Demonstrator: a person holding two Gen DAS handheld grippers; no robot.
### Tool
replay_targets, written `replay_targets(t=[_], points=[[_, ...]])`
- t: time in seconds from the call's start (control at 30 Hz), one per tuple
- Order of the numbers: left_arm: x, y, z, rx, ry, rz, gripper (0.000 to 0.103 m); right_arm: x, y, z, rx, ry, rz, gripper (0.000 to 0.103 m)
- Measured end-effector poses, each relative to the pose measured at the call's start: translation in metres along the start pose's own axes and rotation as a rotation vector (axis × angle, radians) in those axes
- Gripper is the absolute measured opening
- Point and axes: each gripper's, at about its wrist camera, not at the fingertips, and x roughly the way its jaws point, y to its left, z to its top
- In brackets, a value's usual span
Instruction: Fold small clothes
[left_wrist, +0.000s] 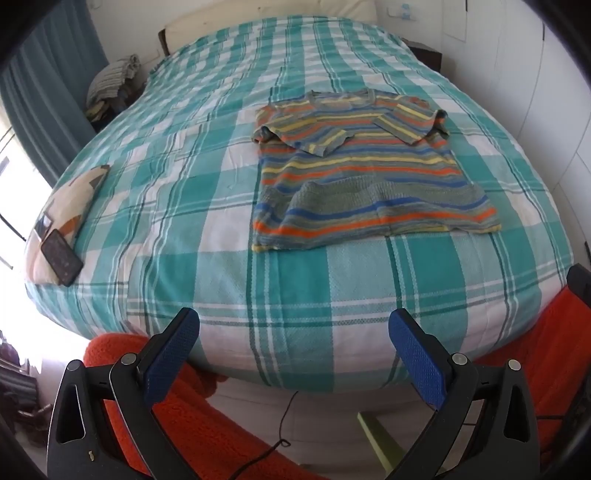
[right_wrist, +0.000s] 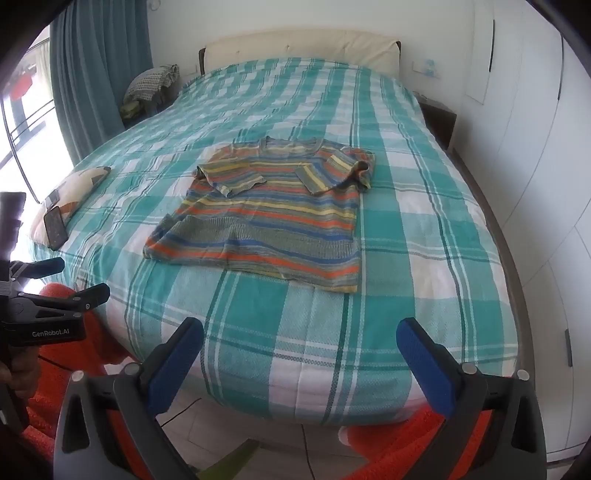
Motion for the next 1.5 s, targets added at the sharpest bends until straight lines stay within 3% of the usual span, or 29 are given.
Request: replay_targets(t=[0.37,0.8,0.97,1.17,1.5], points=[[0.002,0.001,-0.001,-0.034,0.031,-0.074,0.102,-0.002,0.001,-0.001,0.018,0.002,0.005,0.103],[0.002,0.013,0.001,-0.048,0.003,-0.011,0.103,-0.002,-0.007,-0.002,0.047,0.0,-0.001,0.103],[0.0,0.021,0.004,-0.086,-0.016,0.058,0.103,-0.001,-0.009,-0.004,0.056,0.001,0.0,0.103],[0.005,0.023,0.006,-0.077,0.036,0.043,0.103,0.0,-0.007,-0.004,0.052,0.001,-0.001,0.103],[0.005,0.021,0.004,-0.07,0.042,0.033,0.103,0.001,-0.014,-0.004,0.076,-0.004,-0.01,0.103]])
